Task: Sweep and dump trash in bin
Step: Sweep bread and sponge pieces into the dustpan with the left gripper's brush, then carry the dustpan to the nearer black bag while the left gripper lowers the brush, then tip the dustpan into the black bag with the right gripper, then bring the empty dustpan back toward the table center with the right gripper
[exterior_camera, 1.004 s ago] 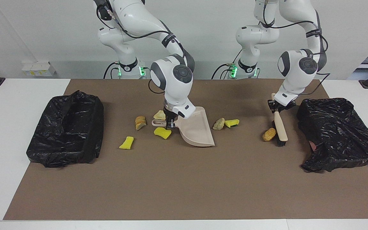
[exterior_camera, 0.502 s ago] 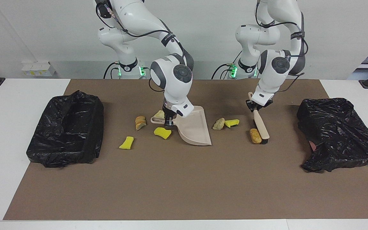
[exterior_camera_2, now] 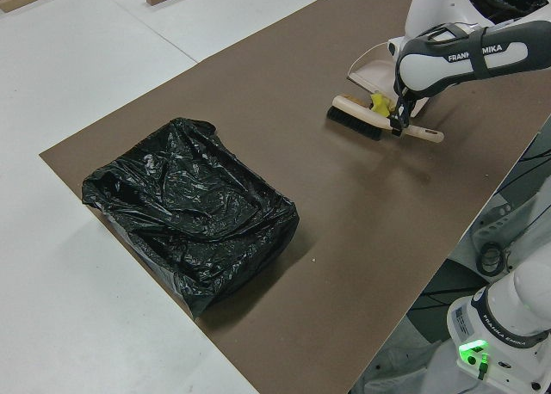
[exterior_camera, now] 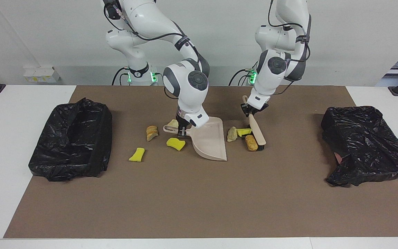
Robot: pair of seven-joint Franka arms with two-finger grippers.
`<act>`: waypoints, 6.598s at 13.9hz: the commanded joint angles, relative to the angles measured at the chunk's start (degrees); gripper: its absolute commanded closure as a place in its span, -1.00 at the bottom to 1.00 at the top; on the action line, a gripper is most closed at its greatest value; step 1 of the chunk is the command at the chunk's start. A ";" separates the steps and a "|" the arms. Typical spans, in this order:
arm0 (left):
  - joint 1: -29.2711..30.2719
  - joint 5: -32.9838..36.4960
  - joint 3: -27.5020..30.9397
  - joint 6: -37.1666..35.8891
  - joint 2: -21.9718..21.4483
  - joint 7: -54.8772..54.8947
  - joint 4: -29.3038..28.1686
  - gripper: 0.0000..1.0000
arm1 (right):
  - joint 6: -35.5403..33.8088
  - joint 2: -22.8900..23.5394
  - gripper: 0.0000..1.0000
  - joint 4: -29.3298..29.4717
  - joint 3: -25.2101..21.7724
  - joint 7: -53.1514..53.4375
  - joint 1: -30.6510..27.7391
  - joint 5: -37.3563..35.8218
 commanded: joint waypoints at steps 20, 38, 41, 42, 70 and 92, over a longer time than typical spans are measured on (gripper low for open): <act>-4.30 3.70 1.62 -7.06 2.30 -6.79 9.26 1.00 | 1.36 -1.53 1.00 0.29 0.42 1.24 -4.62 2.78; -22.33 2.99 0.74 0.76 -3.33 -25.17 -2.63 -1.00 | -3.91 -18.06 1.00 -4.28 0.16 -43.20 -44.70 6.30; -18.03 3.70 1.00 0.23 -2.89 -22.46 -0.78 -1.00 | -3.65 -18.76 1.00 -4.45 -0.10 -50.07 -50.85 4.98; -14.88 3.78 1.00 0.06 -2.28 -19.22 0.36 -1.00 | -3.04 -18.93 1.00 -4.72 -0.10 -52.53 -52.87 3.68; 28.57 4.66 0.74 -32.45 9.60 30.30 45.98 -1.00 | -17.96 -24.91 1.00 -6.31 1.57 -16.82 -34.98 -38.82; 27.69 8.44 -0.84 -41.78 1.86 34.95 42.99 -1.00 | -15.09 13.37 1.00 33.22 2.36 83.11 -2.99 10.23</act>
